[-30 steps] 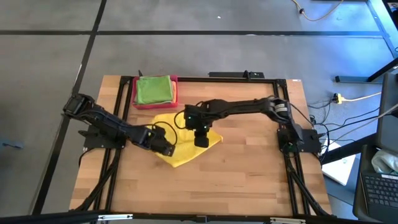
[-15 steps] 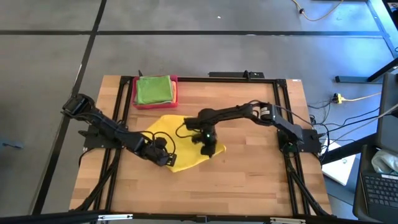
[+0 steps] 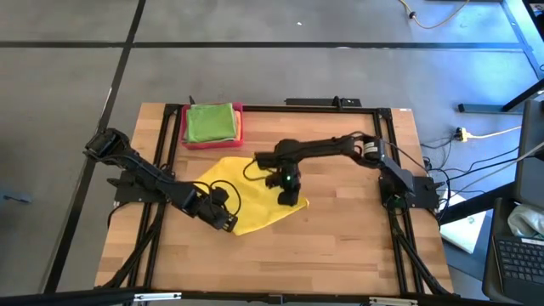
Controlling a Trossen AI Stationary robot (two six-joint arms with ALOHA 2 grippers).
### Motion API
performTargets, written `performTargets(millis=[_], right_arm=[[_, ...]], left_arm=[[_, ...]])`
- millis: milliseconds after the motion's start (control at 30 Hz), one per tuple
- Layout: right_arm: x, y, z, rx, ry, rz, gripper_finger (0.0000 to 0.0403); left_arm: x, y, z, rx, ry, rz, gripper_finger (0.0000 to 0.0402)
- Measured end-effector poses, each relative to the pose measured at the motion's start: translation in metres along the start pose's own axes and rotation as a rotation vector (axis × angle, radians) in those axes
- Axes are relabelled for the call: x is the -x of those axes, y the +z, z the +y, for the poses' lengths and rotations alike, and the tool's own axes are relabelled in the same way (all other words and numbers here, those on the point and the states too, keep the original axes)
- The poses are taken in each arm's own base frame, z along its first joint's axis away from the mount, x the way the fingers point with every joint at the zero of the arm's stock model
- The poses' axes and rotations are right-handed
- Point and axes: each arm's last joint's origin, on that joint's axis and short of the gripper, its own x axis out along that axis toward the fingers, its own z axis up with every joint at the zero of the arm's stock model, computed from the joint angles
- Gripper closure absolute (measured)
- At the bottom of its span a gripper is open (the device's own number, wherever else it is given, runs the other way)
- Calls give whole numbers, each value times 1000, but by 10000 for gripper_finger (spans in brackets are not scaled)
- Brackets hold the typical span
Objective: Fold microfiber towels
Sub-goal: Fold the yellow microfiber towel
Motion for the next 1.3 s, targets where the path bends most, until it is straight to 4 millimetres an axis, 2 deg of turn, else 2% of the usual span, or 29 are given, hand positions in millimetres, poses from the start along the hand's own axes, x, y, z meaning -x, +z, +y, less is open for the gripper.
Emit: performTargets(millis=[167,267,367,467,633,833,967,1200,1300], right_arm=[[37,-12,-1,-16,-28,-76,382],[55,-19,-12,-64,-23,-86,373],[64,-27,-26,-93,-25,-61,360],[57,-35,-43,-155,-5,-17,334],[31,-51,-63,-296,112,65,268],[1,-70,-60,-336,89,67,191],[-5,-82,-48,-338,76,-90,174],[4,-114,-19,-332,-105,-476,182],[-4,-129,-17,-357,-105,-577,183]], left_arm=[[0,-2,4,-176,39,56,360],[1,-6,9,-236,87,75,360],[3,-12,12,-277,114,87,360],[4,-16,13,-297,112,87,360],[6,-24,13,-265,113,76,360],[8,-34,13,-172,98,46,360],[9,-39,12,-130,75,52,360],[10,-43,9,3,40,45,360],[10,-42,7,55,21,39,360]])
